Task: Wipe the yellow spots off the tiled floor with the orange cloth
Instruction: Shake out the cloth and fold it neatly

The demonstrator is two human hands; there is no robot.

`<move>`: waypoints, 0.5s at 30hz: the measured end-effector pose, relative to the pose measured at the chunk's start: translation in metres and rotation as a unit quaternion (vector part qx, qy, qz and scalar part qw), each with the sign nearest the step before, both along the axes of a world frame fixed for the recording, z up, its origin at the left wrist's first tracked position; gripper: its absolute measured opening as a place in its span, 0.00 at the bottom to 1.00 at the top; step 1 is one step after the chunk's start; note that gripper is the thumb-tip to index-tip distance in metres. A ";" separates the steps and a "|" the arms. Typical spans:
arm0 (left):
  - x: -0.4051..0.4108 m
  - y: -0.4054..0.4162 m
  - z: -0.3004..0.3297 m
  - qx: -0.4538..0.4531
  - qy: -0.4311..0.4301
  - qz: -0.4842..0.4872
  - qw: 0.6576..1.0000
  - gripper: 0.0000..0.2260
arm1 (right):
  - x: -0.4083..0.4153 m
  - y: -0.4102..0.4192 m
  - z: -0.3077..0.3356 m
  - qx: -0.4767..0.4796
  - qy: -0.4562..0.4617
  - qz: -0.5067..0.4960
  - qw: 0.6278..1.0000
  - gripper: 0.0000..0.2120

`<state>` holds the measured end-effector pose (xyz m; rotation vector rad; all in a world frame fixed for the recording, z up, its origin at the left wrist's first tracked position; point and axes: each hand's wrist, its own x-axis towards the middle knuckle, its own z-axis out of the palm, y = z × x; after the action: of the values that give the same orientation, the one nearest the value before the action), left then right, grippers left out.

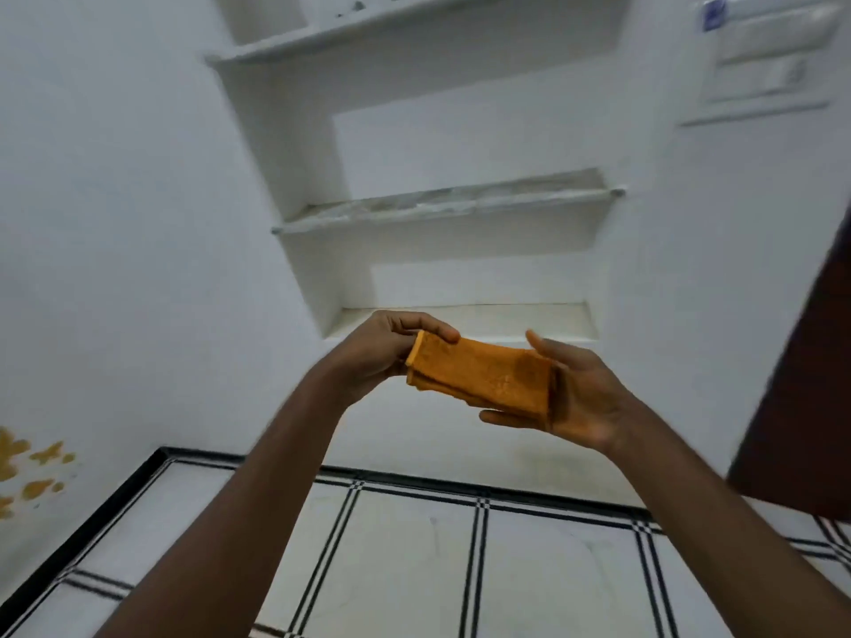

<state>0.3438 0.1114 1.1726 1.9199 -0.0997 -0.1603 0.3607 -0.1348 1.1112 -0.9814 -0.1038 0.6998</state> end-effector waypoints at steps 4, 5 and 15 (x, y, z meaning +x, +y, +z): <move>0.026 -0.134 -0.024 -0.004 0.015 -0.092 0.996 0.10 | -0.014 -0.136 -0.022 -0.041 0.013 -0.074 0.996 0.25; 0.029 -0.164 -0.032 0.001 0.011 -0.118 0.993 0.10 | -0.018 -0.166 -0.028 -0.042 0.037 -0.092 0.994 0.24; 0.029 -0.588 -0.110 -0.010 0.084 -0.172 0.981 0.11 | -0.103 -0.527 -0.103 0.006 0.157 -0.372 0.915 0.19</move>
<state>0.3732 -0.4762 1.0624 1.8475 -0.3193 -0.5496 0.2574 -0.6613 1.0086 -0.7983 0.5287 0.1401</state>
